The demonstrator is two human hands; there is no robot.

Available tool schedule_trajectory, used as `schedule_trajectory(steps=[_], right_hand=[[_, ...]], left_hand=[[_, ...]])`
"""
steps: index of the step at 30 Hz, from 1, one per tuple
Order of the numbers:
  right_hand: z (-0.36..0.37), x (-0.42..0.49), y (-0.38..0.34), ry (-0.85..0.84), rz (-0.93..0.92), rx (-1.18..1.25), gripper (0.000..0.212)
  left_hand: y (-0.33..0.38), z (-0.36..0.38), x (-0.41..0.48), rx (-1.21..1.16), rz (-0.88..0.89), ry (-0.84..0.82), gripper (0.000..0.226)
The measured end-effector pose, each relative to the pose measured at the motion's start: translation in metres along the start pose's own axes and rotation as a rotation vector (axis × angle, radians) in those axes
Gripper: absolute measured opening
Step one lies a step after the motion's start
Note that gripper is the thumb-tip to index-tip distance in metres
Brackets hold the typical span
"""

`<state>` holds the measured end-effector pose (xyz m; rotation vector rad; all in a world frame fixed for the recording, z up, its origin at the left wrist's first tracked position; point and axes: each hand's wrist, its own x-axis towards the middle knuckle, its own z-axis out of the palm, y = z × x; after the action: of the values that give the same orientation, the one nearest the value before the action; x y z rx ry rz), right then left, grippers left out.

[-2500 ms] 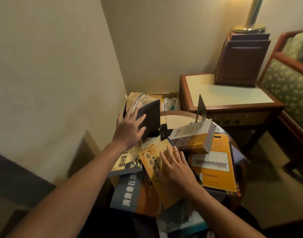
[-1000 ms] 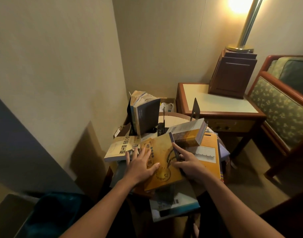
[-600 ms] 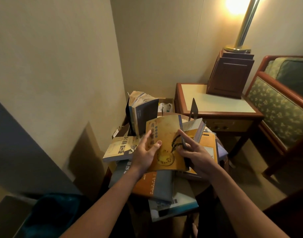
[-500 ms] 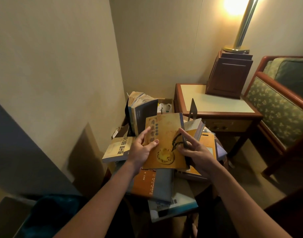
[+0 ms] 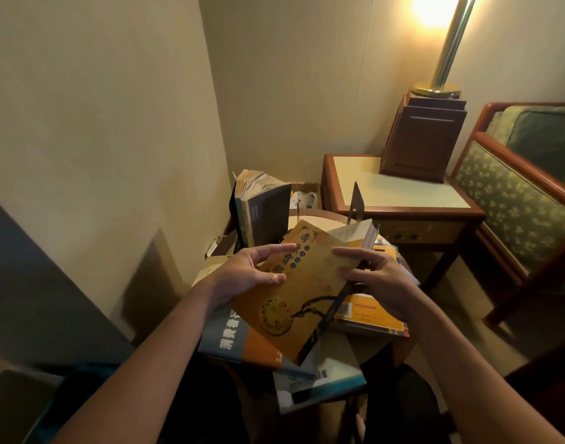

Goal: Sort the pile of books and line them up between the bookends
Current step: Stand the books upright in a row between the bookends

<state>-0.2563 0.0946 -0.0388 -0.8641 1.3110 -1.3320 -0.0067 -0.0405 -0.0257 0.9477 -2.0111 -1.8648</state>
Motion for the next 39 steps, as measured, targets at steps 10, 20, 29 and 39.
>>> schedule_trajectory(steps=[10, 20, 29, 39], right_hand=[[-0.003, -0.003, -0.020, -0.179, 0.122, -0.143, 0.039], [0.026, 0.013, -0.027, -0.145, 0.015, -0.292, 0.051], [0.029, 0.049, -0.052, 0.079, -0.147, -0.520, 0.059], [0.064, 0.136, -0.048, 0.257, -0.218, -0.669, 0.059]], left_hand=[[0.008, -0.008, 0.010, 0.105, -0.053, -0.104, 0.043], [0.013, -0.017, 0.020, 0.215, 0.036, 0.061, 0.040], [0.013, -0.063, 0.053, 0.682, 0.219, 0.491, 0.049], [0.007, -0.125, 0.124, 1.164, 0.059, 0.485, 0.083]])
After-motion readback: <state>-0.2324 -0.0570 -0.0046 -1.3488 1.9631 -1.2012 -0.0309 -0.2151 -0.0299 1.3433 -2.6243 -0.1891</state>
